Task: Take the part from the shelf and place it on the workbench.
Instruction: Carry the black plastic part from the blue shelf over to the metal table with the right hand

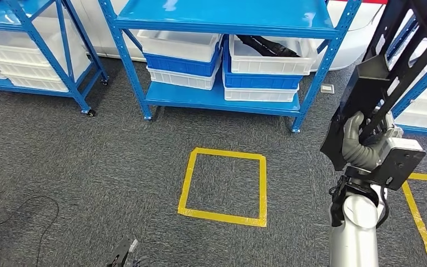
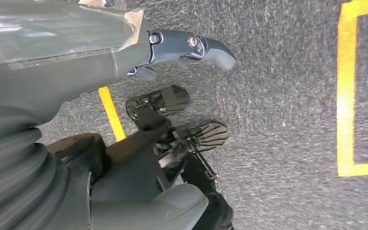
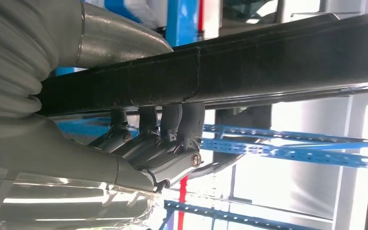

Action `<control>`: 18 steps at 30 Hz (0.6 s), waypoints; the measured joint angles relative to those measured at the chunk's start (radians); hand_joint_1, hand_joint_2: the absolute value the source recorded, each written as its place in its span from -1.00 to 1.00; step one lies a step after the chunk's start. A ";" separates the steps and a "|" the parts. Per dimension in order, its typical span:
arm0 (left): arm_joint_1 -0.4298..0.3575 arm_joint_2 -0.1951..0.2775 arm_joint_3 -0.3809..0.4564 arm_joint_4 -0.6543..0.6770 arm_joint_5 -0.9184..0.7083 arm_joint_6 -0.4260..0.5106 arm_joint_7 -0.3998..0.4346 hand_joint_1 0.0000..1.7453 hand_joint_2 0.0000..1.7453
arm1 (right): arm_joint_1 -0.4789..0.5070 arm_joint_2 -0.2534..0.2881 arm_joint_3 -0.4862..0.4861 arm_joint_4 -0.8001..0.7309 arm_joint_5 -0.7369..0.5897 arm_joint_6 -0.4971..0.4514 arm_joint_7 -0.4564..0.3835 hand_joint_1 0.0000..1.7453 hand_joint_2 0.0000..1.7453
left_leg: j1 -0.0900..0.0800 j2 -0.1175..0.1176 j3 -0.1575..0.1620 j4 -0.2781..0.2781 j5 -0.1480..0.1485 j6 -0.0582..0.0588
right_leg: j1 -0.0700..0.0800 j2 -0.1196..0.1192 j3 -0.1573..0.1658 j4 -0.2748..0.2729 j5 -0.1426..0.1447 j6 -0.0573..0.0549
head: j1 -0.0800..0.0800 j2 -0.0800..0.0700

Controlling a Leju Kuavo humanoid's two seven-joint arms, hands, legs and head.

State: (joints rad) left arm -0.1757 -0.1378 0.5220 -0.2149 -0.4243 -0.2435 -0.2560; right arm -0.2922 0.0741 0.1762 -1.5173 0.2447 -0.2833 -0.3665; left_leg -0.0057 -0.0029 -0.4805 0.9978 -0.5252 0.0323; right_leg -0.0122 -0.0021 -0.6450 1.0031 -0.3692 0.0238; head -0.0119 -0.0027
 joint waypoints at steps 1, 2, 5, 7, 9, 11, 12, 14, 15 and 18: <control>-0.001 0.000 0.000 0.000 0.002 0.000 -0.002 -1.00 1.00 | -0.001 -0.001 -0.001 0.000 -0.007 0.000 -0.004 1.00 1.00 | -0.003 0.000 -0.002 -0.010 0.007 0.004 | -0.001 -0.001 -0.001 -0.004 0.011 0.009 | 0.000 0.000; -0.001 0.000 0.000 0.000 0.004 0.000 -0.003 -1.00 1.00 | -0.002 -0.004 -0.001 0.001 -0.013 0.000 -0.007 1.00 1.00 | -0.004 0.003 -0.009 -0.015 0.021 0.009 | -0.002 -0.001 -0.005 -0.005 0.014 0.015 | -0.002 0.000; -0.002 0.003 0.001 0.000 0.006 0.001 -0.006 -1.00 1.00 | -0.008 -0.013 -0.003 0.004 -0.022 -0.001 -0.009 1.00 1.00 | 0.003 0.011 -0.041 -0.034 0.071 0.024 | 0.001 0.002 -0.045 0.079 -0.074 0.008 | 0.003 0.000; -0.002 0.004 0.001 0.000 0.006 0.001 -0.007 -1.00 1.00 | -0.011 -0.017 -0.003 0.007 -0.025 -0.001 -0.010 1.00 1.00 | 0.004 0.012 -0.078 -0.034 0.101 0.027 | -0.003 0.002 -0.076 0.212 -0.158 0.006 | 0.009 0.000; -0.001 0.005 0.001 0.000 0.006 0.001 -0.007 -1.00 1.00 | -0.010 -0.021 -0.003 0.010 -0.026 -0.003 -0.009 1.00 1.00 | 0.006 0.014 -0.117 -0.031 0.130 0.022 | -0.010 0.002 -0.070 0.293 -0.166 0.027 | 0.010 0.000; -0.001 0.005 0.000 0.000 0.005 0.002 -0.007 -1.00 1.00 | -0.012 -0.023 -0.003 0.013 -0.028 -0.007 -0.009 1.00 1.00 | 0.011 0.015 -0.156 -0.021 0.154 0.012 | -0.017 0.002 -0.001 0.241 -0.124 0.055 | 0.010 0.000; -0.001 0.006 0.000 -0.001 0.004 0.003 -0.007 -1.00 1.00 | -0.014 -0.024 -0.003 0.013 -0.029 -0.008 -0.009 1.00 1.00 | 0.012 0.014 -0.175 -0.013 0.164 0.005 | -0.020 0.002 0.057 0.170 -0.121 0.062 | 0.011 0.000; -0.003 0.007 0.000 -0.001 0.002 0.004 -0.007 -1.00 1.00 | -0.018 -0.025 -0.003 0.013 -0.030 -0.010 -0.009 1.00 1.00 | 0.010 0.014 -0.200 0.002 0.182 -0.009 | -0.016 0.003 0.141 0.042 -0.149 0.049 | 0.009 0.000; -0.003 0.008 -0.001 -0.002 0.001 0.005 -0.007 -1.00 1.00 | -0.020 -0.025 -0.004 0.012 -0.030 -0.010 -0.009 1.00 1.00 | 0.008 0.013 -0.206 0.004 0.192 -0.014 | -0.011 0.003 0.157 0.009 -0.164 0.037 | 0.008 0.000; -0.002 0.012 -0.001 -0.002 -0.001 0.008 -0.009 -1.00 1.00 | -0.024 -0.028 -0.004 0.014 -0.034 -0.011 -0.009 1.00 1.00 | 0.014 0.011 -0.219 0.011 0.193 -0.027 | -0.013 0.000 0.132 0.008 -0.145 -0.001 | 0.004 0.000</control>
State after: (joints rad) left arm -0.1780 -0.1263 0.5207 -0.2165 -0.4254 -0.2354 -0.2651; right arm -0.3160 0.0460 0.1719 -1.5037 0.2111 -0.2940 -0.3756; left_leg 0.0085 0.0081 -0.6997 1.0085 -0.3320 0.0056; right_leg -0.0256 -0.0021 -0.5131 1.0109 -0.5143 0.0231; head -0.0075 -0.0027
